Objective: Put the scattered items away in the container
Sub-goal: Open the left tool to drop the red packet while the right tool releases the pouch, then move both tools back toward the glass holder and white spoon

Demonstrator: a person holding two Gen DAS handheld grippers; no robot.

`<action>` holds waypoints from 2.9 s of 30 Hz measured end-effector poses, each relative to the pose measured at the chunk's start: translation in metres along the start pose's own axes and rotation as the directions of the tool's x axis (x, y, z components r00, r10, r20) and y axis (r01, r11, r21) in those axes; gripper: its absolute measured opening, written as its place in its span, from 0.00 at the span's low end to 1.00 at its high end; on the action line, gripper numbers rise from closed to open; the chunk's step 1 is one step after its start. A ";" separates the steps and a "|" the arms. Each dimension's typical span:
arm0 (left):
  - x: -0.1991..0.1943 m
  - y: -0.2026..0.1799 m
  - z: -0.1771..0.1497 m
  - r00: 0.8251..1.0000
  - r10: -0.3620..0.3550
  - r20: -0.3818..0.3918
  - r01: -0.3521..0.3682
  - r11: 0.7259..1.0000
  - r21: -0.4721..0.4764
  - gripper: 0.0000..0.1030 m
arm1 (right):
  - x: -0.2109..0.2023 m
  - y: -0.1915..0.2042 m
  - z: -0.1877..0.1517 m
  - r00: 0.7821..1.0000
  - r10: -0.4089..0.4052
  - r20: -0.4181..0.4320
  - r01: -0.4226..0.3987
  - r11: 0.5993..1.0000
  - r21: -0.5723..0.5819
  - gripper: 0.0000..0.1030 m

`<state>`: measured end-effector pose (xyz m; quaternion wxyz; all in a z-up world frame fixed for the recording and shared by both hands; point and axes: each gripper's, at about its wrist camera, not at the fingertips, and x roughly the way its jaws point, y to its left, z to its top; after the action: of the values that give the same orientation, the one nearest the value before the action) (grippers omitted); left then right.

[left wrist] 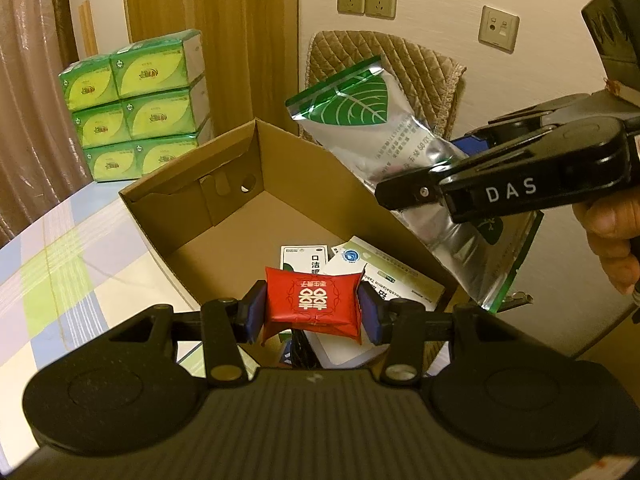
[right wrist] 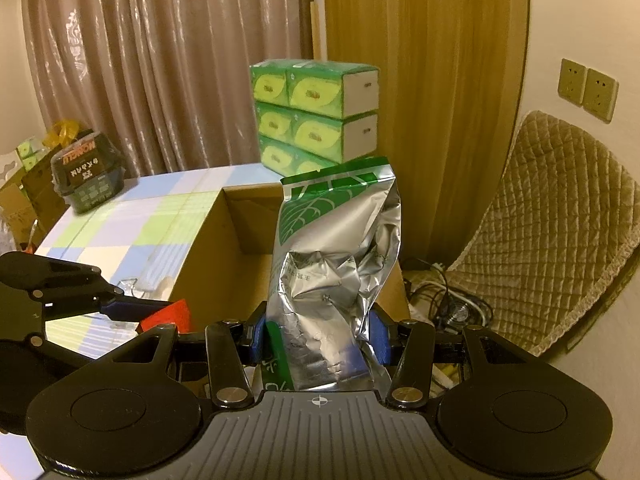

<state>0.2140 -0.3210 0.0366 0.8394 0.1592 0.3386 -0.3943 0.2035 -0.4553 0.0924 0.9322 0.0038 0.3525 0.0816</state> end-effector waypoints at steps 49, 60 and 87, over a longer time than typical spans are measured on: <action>-0.004 0.017 -0.012 0.999 0.041 0.026 -0.041 0.999 -0.004 0.70 | 0.025 0.002 0.004 1.000 0.031 0.001 -0.031 0.999 0.024 0.57; -0.006 0.024 -0.018 0.998 0.052 0.020 -0.051 0.998 -0.029 0.70 | 0.011 -0.005 0.002 0.999 0.022 0.049 -0.026 0.996 0.085 0.78; -0.098 0.032 -0.094 0.989 0.146 0.001 -0.144 0.979 -0.145 0.73 | -0.056 0.094 -0.058 0.987 0.155 0.031 -0.157 0.986 0.051 0.80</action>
<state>0.1522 -0.1966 0.0370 0.8771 0.1200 0.3489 -0.3076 0.1096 -0.3743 0.0917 0.9272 0.0573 0.3406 0.1448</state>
